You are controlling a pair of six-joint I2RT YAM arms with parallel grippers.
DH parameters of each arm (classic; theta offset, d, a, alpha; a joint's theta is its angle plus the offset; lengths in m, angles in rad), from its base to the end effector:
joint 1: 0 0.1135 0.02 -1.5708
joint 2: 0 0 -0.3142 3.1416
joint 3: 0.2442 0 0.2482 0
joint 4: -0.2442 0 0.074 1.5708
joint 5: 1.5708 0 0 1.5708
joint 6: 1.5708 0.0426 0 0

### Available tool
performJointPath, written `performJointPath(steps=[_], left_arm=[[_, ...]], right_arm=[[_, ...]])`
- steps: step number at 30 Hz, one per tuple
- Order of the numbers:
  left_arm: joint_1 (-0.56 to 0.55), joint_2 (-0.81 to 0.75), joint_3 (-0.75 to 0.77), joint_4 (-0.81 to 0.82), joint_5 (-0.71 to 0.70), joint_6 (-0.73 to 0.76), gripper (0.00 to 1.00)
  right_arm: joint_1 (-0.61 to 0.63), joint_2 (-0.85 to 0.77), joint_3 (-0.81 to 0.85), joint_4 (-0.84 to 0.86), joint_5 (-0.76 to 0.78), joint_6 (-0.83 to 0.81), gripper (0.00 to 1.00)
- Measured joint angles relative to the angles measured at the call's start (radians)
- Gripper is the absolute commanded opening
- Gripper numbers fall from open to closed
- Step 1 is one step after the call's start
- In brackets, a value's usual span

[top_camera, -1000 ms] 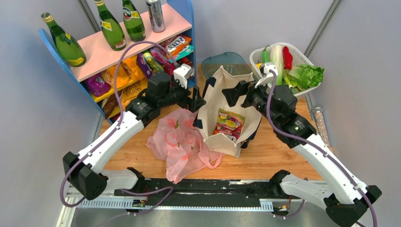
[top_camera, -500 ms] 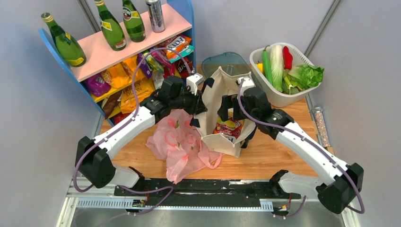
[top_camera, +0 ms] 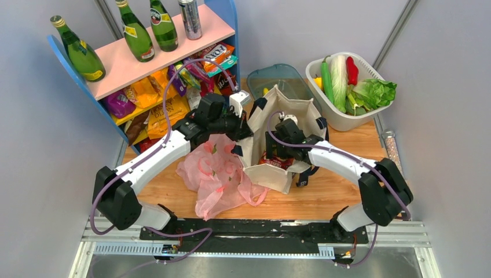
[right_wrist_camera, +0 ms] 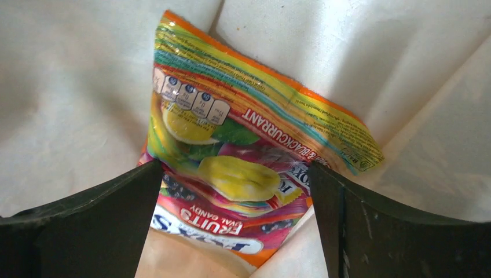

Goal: Untie the knot of the grocery bags and take out the mixed food
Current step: Pick up the fake candies from the takeout bag.

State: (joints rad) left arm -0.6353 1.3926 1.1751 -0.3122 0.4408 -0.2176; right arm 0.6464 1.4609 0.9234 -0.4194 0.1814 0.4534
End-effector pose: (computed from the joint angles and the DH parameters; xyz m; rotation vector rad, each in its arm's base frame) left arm 0.2383 -0.1983 0.3725 0.7255 2.0734 -0.9611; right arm 0.2360 0.1685 0.2593 -0.1703 2.5132 0.2218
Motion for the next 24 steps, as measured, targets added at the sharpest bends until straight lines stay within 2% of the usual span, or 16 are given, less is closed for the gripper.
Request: performJointPath(steps=[5,7,8,13,16,17,18,24], left_arm=[[0.000,0.008,0.000,0.003,0.010,0.000,0.00],[0.000,0.010,0.000,0.003,0.010,0.000,0.00],[0.000,0.011,0.000,0.003,0.010,0.000,0.00],[0.001,0.016,-0.001,0.002,0.004,0.000,0.00],[0.001,0.016,-0.001,0.002,0.003,0.001,0.00],[0.001,0.016,0.000,0.003,0.003,0.001,0.00],[0.001,0.016,0.000,0.003,0.003,0.002,0.00],[0.001,0.015,0.000,0.010,0.003,0.007,0.00]], right_arm=[[0.002,0.058,-0.037,0.069,0.001,0.023,1.00],[0.007,0.084,-0.047,0.101,0.006,0.034,0.94],[0.011,0.100,-0.051,0.123,0.014,0.041,0.88],[0.026,0.121,-0.080,0.202,0.039,0.079,0.41],[0.031,0.098,-0.101,0.221,0.040,0.099,0.15],[0.032,0.079,-0.109,0.222,0.041,0.105,0.04],[0.034,0.064,-0.114,0.221,0.039,0.103,0.00],[0.037,-0.069,-0.161,0.224,0.038,0.090,0.00]])
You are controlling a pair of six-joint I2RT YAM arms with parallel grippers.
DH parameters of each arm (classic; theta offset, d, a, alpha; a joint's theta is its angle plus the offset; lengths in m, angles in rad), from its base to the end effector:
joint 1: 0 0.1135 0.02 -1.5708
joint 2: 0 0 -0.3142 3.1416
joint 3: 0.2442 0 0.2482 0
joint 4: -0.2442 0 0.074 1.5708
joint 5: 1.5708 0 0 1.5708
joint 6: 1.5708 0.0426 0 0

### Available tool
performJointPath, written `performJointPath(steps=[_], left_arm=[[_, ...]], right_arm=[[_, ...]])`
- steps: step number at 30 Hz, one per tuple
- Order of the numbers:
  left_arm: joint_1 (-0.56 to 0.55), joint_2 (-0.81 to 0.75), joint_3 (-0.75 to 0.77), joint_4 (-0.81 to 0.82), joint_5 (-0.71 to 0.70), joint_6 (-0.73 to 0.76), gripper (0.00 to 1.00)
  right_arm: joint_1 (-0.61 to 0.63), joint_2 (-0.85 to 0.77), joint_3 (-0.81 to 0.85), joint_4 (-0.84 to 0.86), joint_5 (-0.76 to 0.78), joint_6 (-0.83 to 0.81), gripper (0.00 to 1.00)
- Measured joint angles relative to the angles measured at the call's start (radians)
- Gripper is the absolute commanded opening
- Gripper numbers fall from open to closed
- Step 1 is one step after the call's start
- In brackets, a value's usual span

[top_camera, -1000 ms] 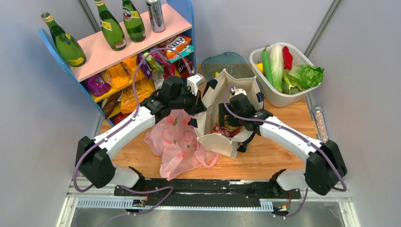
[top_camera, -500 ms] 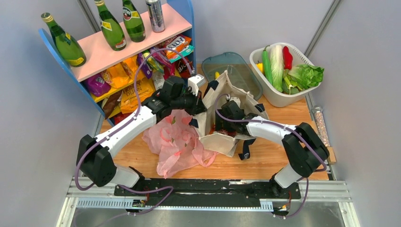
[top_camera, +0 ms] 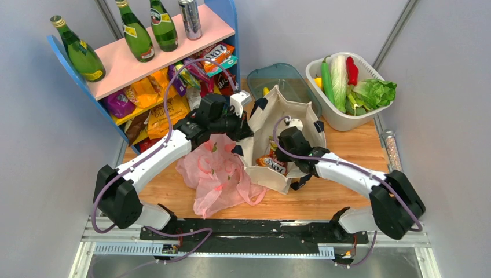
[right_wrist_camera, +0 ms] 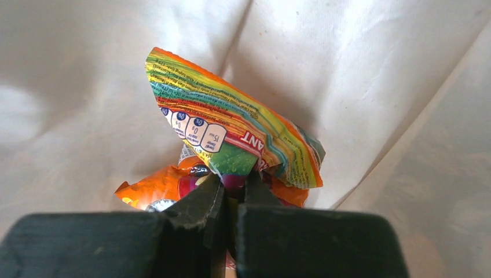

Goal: Untie the knot of the grocery bags and take out the mixed food
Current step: Pick up the fake candies from the takeout bag.

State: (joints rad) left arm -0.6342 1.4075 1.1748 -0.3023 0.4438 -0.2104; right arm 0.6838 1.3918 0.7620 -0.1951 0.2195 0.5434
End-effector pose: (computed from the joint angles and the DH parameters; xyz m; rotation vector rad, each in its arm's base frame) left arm 0.2420 -0.2007 0.3690 0.7334 2.0749 -0.9589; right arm 0.2171 0.1649 0.2444 -0.0649 2.3935 0.3234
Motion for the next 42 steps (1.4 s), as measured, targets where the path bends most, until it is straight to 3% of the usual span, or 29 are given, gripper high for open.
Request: performJointPath(steps=[8,9,12,14,15,17,18,20,23,30,37,42], left_arm=[[-0.001,-0.016,0.000,-0.019,-0.034,0.025,0.03],[-0.001,-0.021,0.000,-0.025,-0.044,0.031,0.15],[-0.001,-0.042,0.000,-0.037,-0.063,0.047,0.31],[-0.001,-0.054,0.000,-0.040,-0.069,0.061,0.49],[-0.001,-0.060,0.001,-0.043,-0.073,0.069,0.64],[-0.001,-0.076,0.010,-0.059,-0.087,0.083,0.81],[-0.001,-0.089,0.017,-0.065,-0.095,0.084,0.89],[-0.001,-0.125,0.033,-0.076,-0.111,0.084,0.94],[-0.001,-0.202,0.085,-0.077,-0.123,0.068,0.99],[-0.001,-0.312,0.228,0.006,-0.108,-0.087,1.00],[-0.001,-0.269,0.235,0.060,-0.051,-0.274,1.00],[-0.001,-0.251,0.204,0.048,-0.050,-0.319,1.00]], right_arm=[[0.023,-0.332,-0.032,0.001,-0.026,-0.093,0.00],[0.025,-0.379,-0.032,0.003,-0.034,-0.104,0.00],[0.029,-0.503,-0.032,0.013,-0.053,-0.132,0.00],[0.029,-0.563,-0.032,0.014,-0.059,-0.150,0.00],[0.029,-0.581,-0.032,0.014,-0.062,-0.156,0.00],[0.029,-0.619,-0.032,0.014,-0.072,-0.177,0.00],[0.029,-0.632,-0.032,0.019,-0.080,-0.192,0.00],[0.028,-0.648,-0.032,0.035,-0.100,-0.223,0.00],[0.029,-0.642,-0.013,0.057,-0.138,-0.284,0.00],[0.057,-0.521,0.130,0.165,-0.230,-0.426,0.00],[0.229,-0.385,0.285,0.241,-0.243,-0.601,0.00],[0.286,-0.307,0.333,0.260,-0.201,-0.681,0.00]])
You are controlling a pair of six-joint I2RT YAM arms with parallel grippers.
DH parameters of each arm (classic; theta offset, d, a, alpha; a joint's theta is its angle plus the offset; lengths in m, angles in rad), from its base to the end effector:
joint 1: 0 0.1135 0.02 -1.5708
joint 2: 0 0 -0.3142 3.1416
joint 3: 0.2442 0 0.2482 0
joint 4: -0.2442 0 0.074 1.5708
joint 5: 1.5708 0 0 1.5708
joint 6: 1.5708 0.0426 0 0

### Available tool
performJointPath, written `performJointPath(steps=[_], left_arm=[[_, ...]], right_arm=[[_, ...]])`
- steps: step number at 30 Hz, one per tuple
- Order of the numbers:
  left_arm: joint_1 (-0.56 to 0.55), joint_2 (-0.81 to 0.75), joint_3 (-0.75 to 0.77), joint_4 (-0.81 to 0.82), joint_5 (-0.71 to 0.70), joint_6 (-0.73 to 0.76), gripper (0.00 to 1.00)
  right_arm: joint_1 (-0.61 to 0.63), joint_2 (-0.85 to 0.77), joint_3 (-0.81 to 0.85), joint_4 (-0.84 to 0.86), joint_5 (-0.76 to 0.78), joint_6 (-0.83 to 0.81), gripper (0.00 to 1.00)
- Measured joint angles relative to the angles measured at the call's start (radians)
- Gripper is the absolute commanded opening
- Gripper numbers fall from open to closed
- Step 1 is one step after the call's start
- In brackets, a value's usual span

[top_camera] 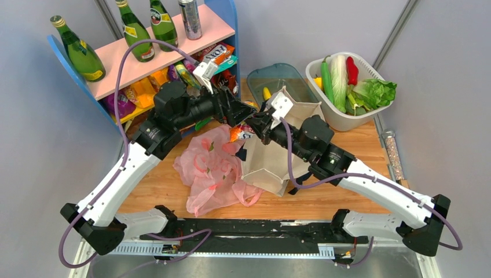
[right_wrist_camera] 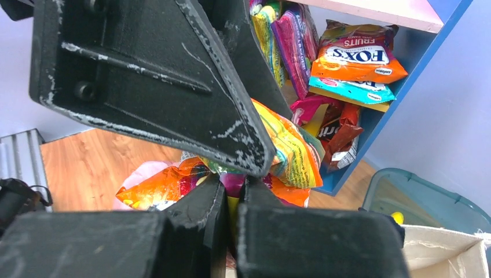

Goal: Untie the knot of the grocery bags and take out the mixed food
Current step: Pick up the fake candies from the takeout bag.

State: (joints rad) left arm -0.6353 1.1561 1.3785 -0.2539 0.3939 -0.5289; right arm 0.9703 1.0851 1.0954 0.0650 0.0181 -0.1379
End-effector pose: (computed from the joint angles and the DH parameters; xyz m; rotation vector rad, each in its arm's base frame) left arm 0.1741 -0.1487 0.5092 0.4208 1.6886 -1.1950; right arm 0.1305 0.1892 0.4626 -0.7927 1.3095 0.6546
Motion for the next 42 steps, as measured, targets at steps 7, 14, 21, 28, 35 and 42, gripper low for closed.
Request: performJointPath(steps=[7,14,21,28,35,42], left_arm=[[0.001,-0.006,-0.024,-0.024,-0.025,-0.005,0.56],[0.008,-0.010,-0.023,-0.045,-0.018,0.029,0.00],[0.009,-0.026,-0.022,-0.055,-0.067,0.030,0.00],[0.019,-0.115,-0.022,-0.019,-0.124,0.024,0.00],[0.023,-0.211,-0.023,0.164,-0.146,-0.036,0.00],[0.023,-0.270,-0.030,0.307,-0.146,-0.097,0.00]], right_arm=[[0.017,0.048,0.023,-0.012,0.042,-0.050,0.00],[0.024,0.072,0.045,-0.032,0.055,-0.067,0.67],[0.030,0.048,0.027,-0.018,0.052,-0.011,1.00],[-0.059,-0.079,-0.094,0.138,0.011,0.293,1.00],[-0.079,-0.016,-0.222,0.492,-0.163,0.694,1.00],[-0.100,0.168,-0.208,0.782,-0.360,0.965,1.00]])
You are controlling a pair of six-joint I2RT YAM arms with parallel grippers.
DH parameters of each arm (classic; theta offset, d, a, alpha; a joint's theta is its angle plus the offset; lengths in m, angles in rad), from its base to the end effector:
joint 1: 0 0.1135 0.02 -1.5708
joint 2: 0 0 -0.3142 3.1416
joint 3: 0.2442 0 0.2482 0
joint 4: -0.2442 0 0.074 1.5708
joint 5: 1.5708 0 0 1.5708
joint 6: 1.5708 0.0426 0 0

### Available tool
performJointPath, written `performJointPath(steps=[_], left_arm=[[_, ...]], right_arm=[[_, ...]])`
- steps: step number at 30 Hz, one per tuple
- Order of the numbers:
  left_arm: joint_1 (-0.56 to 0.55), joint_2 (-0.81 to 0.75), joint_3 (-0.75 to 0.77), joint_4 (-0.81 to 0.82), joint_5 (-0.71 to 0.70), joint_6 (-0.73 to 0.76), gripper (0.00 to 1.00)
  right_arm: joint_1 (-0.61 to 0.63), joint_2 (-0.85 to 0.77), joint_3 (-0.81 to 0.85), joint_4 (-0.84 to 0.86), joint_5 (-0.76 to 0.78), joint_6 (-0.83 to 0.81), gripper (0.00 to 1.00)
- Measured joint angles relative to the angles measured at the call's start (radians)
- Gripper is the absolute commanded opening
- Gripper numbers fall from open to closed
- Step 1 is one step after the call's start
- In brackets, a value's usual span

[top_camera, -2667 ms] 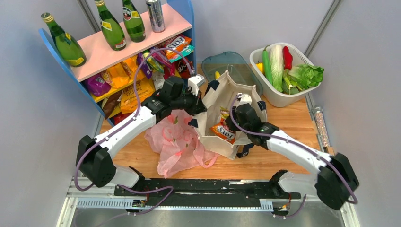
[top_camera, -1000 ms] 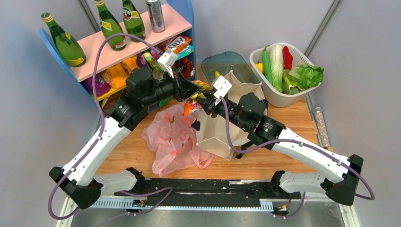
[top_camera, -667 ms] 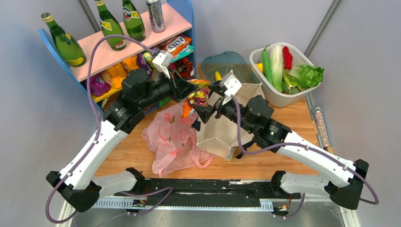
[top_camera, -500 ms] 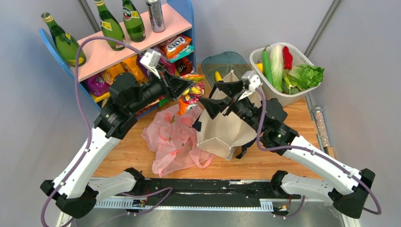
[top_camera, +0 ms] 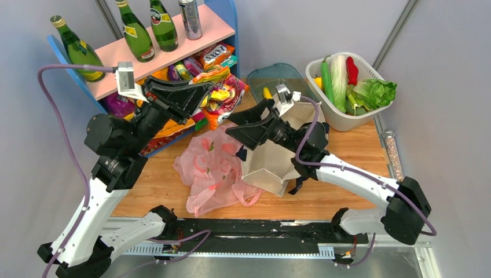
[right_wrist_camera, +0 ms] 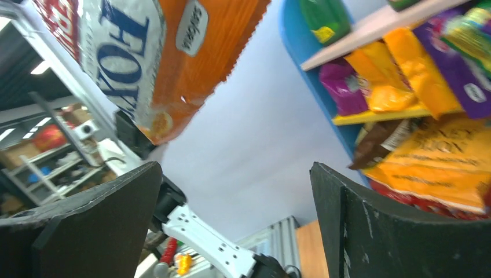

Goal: Untie the knot of the grocery bags and take out the mixed food
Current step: Pick up the fake candies from the takeout bag, then place the fake candies on the shelf.

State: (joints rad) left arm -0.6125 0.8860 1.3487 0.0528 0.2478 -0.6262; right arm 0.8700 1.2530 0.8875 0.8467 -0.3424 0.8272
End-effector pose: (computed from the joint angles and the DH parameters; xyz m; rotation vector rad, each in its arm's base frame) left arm 0.0842 -0.0720 0.5749 0.2337 1.1313 -1.2399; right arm 0.1628 0.2151 0.4348 -0.3802 1.2321 1.6771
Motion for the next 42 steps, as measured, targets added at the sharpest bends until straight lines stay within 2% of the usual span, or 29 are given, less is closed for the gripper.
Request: performJointPath(steps=[10,17,21,23,28,31,32,34,39,41,42], left_arm=[[0.000,-0.055,-0.086,0.101,-0.022,-0.061,0.00],[0.000,-0.067,-0.096,0.114,-0.025,-0.100,0.00],[0.000,-0.068,-0.115,0.147,-0.023,-0.127,0.00],[0.000,-0.066,-0.122,0.164,-0.021,-0.137,0.00],[0.000,-0.064,-0.151,0.211,-0.016,-0.154,0.00],[-0.001,-0.060,-0.158,0.218,-0.008,-0.154,0.00],[-0.001,-0.058,-0.159,0.216,-0.006,-0.153,0.02],[-0.001,-0.057,-0.159,0.201,-0.006,-0.148,0.17],[-0.005,-0.055,-0.155,0.099,-0.045,-0.064,0.71],[-0.001,-0.058,-0.126,0.019,-0.103,0.008,0.87],[0.000,-0.058,-0.103,-0.024,-0.137,0.051,0.90]], right_arm=[[-0.098,0.141,0.178,0.297,-0.212,0.203,1.00],[-0.119,0.191,0.301,0.344,-0.355,0.272,1.00],[-0.119,0.219,0.369,0.341,-0.419,0.308,0.93],[-0.119,0.230,0.397,0.332,-0.445,0.325,0.83],[-0.123,0.228,0.414,0.260,-0.456,0.324,0.32],[-0.126,0.213,0.397,0.198,-0.433,0.304,0.06],[-0.127,0.203,0.385,0.183,-0.424,0.294,0.00],[-0.134,0.173,0.349,0.159,-0.399,0.284,0.00],[-0.161,0.089,0.250,0.071,-0.360,0.291,0.00],[-0.198,0.057,0.212,0.024,-0.341,0.307,0.00],[-0.216,0.044,0.197,-0.003,-0.330,0.314,0.00]])
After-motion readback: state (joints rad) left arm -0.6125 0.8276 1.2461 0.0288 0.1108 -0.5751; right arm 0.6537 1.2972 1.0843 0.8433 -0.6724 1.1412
